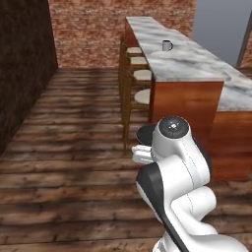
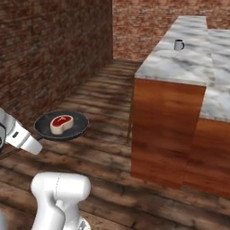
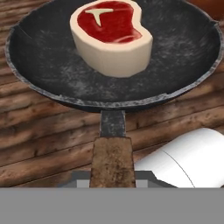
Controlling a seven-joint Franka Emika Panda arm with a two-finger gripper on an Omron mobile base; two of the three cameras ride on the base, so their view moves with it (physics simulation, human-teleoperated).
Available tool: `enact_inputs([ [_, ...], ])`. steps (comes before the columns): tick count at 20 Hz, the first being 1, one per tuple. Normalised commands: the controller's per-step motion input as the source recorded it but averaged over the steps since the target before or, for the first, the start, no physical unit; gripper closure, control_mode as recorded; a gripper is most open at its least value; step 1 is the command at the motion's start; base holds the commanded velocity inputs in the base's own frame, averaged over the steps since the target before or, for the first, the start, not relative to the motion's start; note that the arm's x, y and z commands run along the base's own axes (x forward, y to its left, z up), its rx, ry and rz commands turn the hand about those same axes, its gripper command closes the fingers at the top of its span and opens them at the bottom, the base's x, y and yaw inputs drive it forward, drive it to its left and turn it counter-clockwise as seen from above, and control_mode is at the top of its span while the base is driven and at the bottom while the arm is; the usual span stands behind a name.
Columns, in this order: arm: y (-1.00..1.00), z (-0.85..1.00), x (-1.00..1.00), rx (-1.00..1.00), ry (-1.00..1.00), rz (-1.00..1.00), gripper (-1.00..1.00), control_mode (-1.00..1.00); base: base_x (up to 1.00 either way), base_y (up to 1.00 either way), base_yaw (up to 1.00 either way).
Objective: Pick up the pan with the steak in it and place it on the dining table. Then place the steak on the plate.
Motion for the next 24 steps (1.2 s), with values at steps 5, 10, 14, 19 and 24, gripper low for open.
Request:
enact_inputs([
  [5,0.00,0.00,0.00,0.00,0.00,0.00,1.00,1.00,0.09,1.00,-0.07],
  [10,0.00,0.00,0.00,0.00,0.00,0.00,1.00,1.00,0.08,1.00,-0.07],
  [14,0.00,0.00,0.00,0.00,0.00,0.00,1.00,1.00,0.07,1.00,-0.06],
  [19,0.00,0.00,0.00,0.00,0.00,0.00,1.00,1.00,0.02,0.99,-0.05],
  [24,0.00,0.00,0.00,0.00,0.00,0.00,1.00,1.00,-0.02,0.58,0.00],
])
